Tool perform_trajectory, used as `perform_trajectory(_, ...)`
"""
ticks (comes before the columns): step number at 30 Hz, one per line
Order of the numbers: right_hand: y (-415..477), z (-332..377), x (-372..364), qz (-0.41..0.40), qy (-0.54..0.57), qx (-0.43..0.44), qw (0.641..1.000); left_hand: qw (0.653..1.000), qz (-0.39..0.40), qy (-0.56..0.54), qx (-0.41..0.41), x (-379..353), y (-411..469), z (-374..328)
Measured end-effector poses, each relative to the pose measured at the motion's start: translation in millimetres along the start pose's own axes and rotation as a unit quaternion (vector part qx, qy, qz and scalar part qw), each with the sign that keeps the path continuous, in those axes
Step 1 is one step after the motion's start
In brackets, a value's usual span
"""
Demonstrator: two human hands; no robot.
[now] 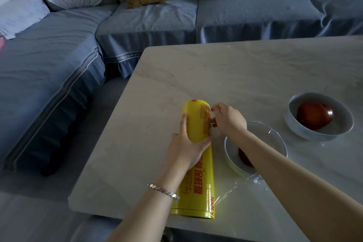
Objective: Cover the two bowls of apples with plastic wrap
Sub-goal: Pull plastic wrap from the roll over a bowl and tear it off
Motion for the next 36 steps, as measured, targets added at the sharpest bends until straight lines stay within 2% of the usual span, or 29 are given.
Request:
perform_trajectory(4,6,-1,0,0.067,0.068,-0.026,0.995,1.0,0.0,-0.012,0.006,0,0,2)
perform_trajectory(7,4,0,2,0.114,0.184,-0.045,0.975,1.0,-0.004,-0.002,0.015,0,0,2)
perform_trajectory(11,-12,-2,18,0.114,0.32,-0.007,0.941,1.0,-0.009,0.017,0.01,-1,2,2)
perform_trajectory(14,-22,-7,26,0.089,0.272,0.03,0.958,0.999,-0.007,0.035,-0.007,-2,2,-1)
perform_trajectory(16,-27,-5,29,0.082,0.221,0.061,0.97,0.993,-0.015,0.088,-0.082,-1,3,-12)
perform_trajectory(19,-40,0,29,0.101,0.13,0.126,0.978,0.954,0.01,0.21,-0.214,-4,8,-31)
perform_trajectory(22,-47,-3,28,0.111,0.09,0.158,0.977,0.917,0.069,0.278,-0.277,-13,14,-39)
perform_trajectory(24,-48,-4,29,0.116,0.124,0.164,0.972,0.911,0.083,0.286,-0.285,-15,16,-39)
perform_trajectory(28,-53,-8,33,0.14,0.193,0.173,0.956,0.924,0.079,0.263,-0.265,-9,17,-33)
perform_trajectory(32,-65,-1,38,0.163,0.187,0.206,0.947,0.914,0.091,0.295,-0.263,-13,18,-38)
perform_trajectory(34,-69,5,42,0.165,0.173,0.192,0.952,0.923,0.071,0.272,-0.262,-13,17,-40)
perform_trajectory(36,-72,8,43,0.122,0.086,0.19,0.97,0.946,0.033,0.219,-0.237,-8,14,-37)
Point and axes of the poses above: each hand's wrist, its own y-axis towards the middle knuckle, its own x-axis out of the back of the hand, z = x × y, the point moved 7 cm from there along y, towards the middle knuckle, and after that the axes turned 14 degrees about -x, right-handed, at the moved point
